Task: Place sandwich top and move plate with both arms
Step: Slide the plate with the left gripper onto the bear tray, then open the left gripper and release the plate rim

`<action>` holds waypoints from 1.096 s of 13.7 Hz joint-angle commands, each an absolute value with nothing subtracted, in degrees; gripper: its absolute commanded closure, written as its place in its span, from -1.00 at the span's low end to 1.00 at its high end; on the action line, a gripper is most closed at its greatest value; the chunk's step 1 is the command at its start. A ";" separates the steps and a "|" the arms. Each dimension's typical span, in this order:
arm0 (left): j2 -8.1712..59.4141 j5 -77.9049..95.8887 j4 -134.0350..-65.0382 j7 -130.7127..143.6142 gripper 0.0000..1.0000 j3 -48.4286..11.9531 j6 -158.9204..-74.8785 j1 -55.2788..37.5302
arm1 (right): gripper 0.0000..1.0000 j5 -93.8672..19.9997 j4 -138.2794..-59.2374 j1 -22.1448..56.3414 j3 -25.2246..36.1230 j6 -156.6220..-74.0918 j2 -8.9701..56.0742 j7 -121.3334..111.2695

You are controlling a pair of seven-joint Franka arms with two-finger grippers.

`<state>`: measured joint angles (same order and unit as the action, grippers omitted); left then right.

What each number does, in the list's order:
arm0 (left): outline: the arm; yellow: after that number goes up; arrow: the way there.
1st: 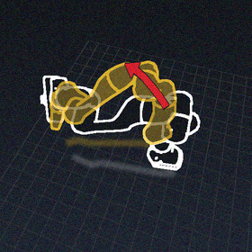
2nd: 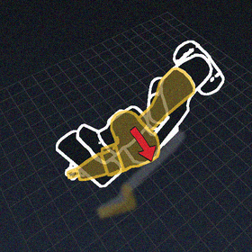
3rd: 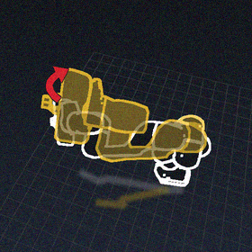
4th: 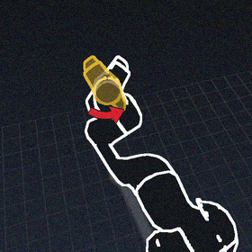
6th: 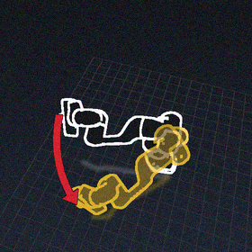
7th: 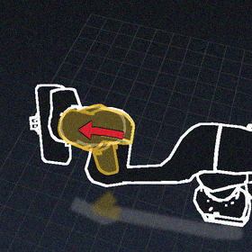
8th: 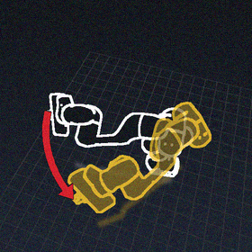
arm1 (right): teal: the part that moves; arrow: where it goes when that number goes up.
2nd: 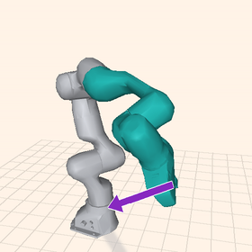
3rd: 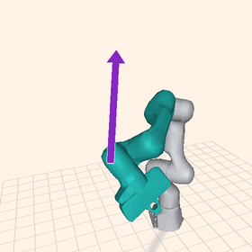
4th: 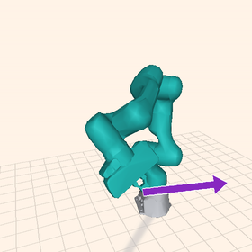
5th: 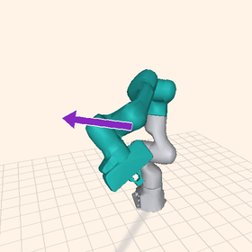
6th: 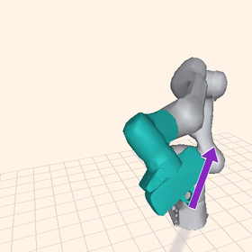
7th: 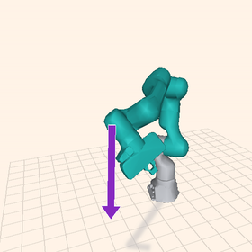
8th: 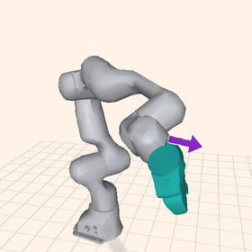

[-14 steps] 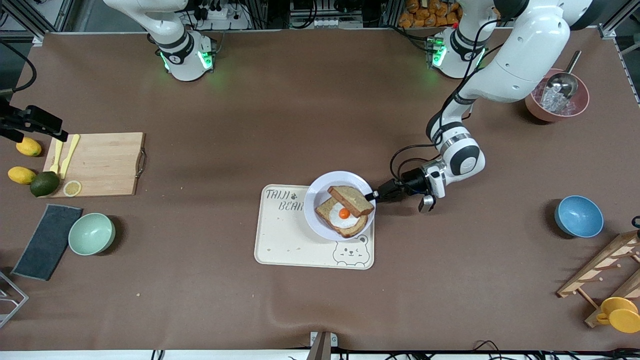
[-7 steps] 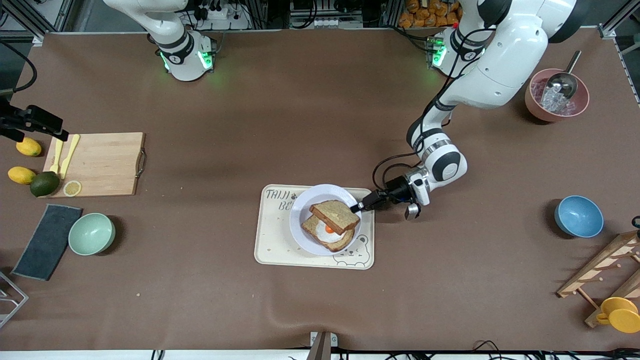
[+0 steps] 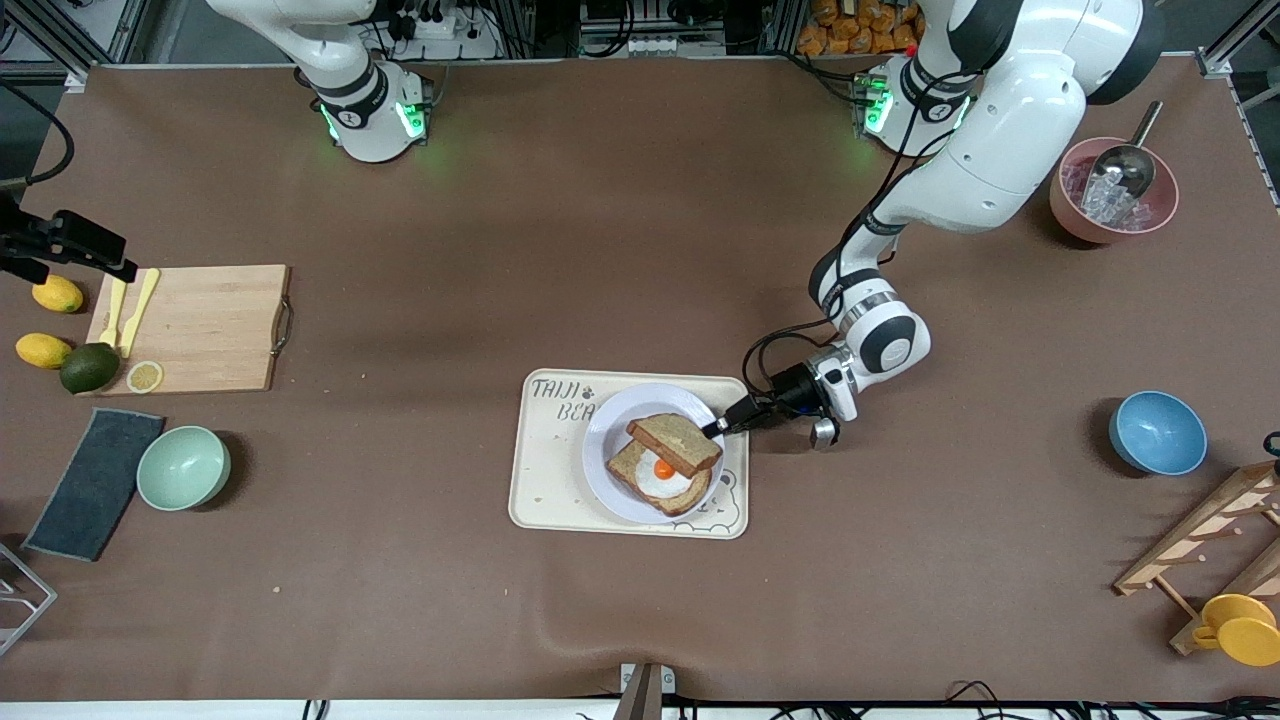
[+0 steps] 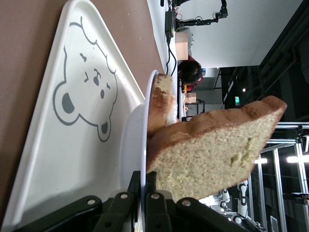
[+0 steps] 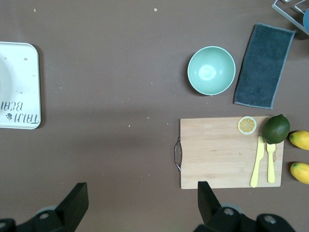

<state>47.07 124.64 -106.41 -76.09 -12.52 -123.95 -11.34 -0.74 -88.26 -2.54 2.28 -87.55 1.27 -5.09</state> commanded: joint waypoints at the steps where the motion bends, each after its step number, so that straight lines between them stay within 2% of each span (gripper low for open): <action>1: 47.37 126.12 -105.47 -79.18 -0.99 -12.57 -125.15 -11.95 | -1.00 0.18 -87.45 -2.46 2.20 -86.92 1.58 -4.48; 5: 45.62 125.86 -106.52 -79.63 -1.00 -12.66 -127.69 -11.26 | -1.00 0.09 -87.63 -2.55 2.20 -86.92 1.58 -4.48; 12: 34.29 125.86 -112.59 -73.76 -1.00 -13.18 -136.66 -11.51 | -1.00 -0.09 -87.63 -2.55 2.20 -86.84 1.58 -4.48; 15: 30.69 125.86 -112.50 -70.59 -1.00 -14.50 -145.16 -11.60 | -1.00 -0.09 -87.71 -2.64 2.29 -86.84 1.67 -4.48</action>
<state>35.09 124.65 -110.28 -72.46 -13.73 -139.85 -11.34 -0.74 -88.26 -2.55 2.32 -87.48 1.37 -5.09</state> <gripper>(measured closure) 0.000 0.000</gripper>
